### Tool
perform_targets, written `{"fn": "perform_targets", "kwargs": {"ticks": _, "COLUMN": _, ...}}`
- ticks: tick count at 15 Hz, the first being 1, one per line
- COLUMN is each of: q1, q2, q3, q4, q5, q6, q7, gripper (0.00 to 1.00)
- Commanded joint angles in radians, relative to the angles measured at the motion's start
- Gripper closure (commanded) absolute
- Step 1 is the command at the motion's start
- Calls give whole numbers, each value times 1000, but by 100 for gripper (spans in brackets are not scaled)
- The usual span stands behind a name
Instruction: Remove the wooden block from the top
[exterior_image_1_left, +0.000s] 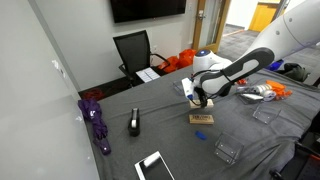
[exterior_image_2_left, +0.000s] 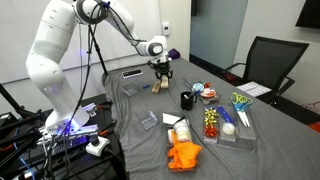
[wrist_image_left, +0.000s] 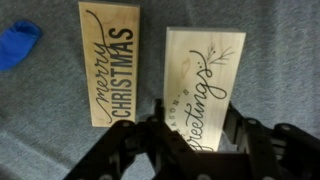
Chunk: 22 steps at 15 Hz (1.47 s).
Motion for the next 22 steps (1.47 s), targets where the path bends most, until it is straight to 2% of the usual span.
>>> {"fn": "perform_targets", "kwargs": {"ticks": 1, "q1": -14, "q2": -1, "q3": 15, "q4": 2, "q5": -13, "q6": -3, "q7": 8, "gripper": 43}}
{"fn": "perform_targets", "kwargs": {"ticks": 2, "q1": -14, "q2": -1, "q3": 16, "q4": 2, "q5": -13, "q6": -3, "q7": 8, "gripper": 43}}
{"fn": "perform_targets", "kwargs": {"ticks": 3, "q1": -14, "q2": -1, "q3": 16, "q4": 2, "q5": -13, "q6": -3, "q7": 8, "gripper": 68}}
{"fn": "perform_targets", "kwargs": {"ticks": 10, "q1": -35, "q2": 80, "q3": 19, "q4": 40, "q5": 12, "q6": 40, "q7": 54, "gripper": 68}}
{"fn": "perform_targets", "kwargs": {"ticks": 14, "q1": -76, "q2": 109, "q3": 54, "q4": 53, "q5": 43, "q6": 49, "q7": -5, "gripper": 68}}
{"fn": "perform_targets", "kwargs": {"ticks": 15, "q1": -84, "q2": 111, "q3": 61, "q4": 57, "q5": 53, "q6": 50, "q7": -18, "gripper": 18}}
{"fn": "perform_targets", "kwargs": {"ticks": 16, "q1": -91, "q2": 111, "q3": 65, "q4": 59, "q5": 63, "q6": 41, "q7": -27, "gripper": 17}}
{"fn": "perform_targets", "kwargs": {"ticks": 19, "q1": -106, "q2": 88, "q3": 75, "q4": 45, "q5": 89, "q6": 56, "q7": -56, "gripper": 1}}
{"fn": "perform_targets", "kwargs": {"ticks": 22, "q1": -112, "q2": 56, "q3": 78, "q4": 26, "q5": 107, "q6": 68, "q7": -79, "gripper": 0}}
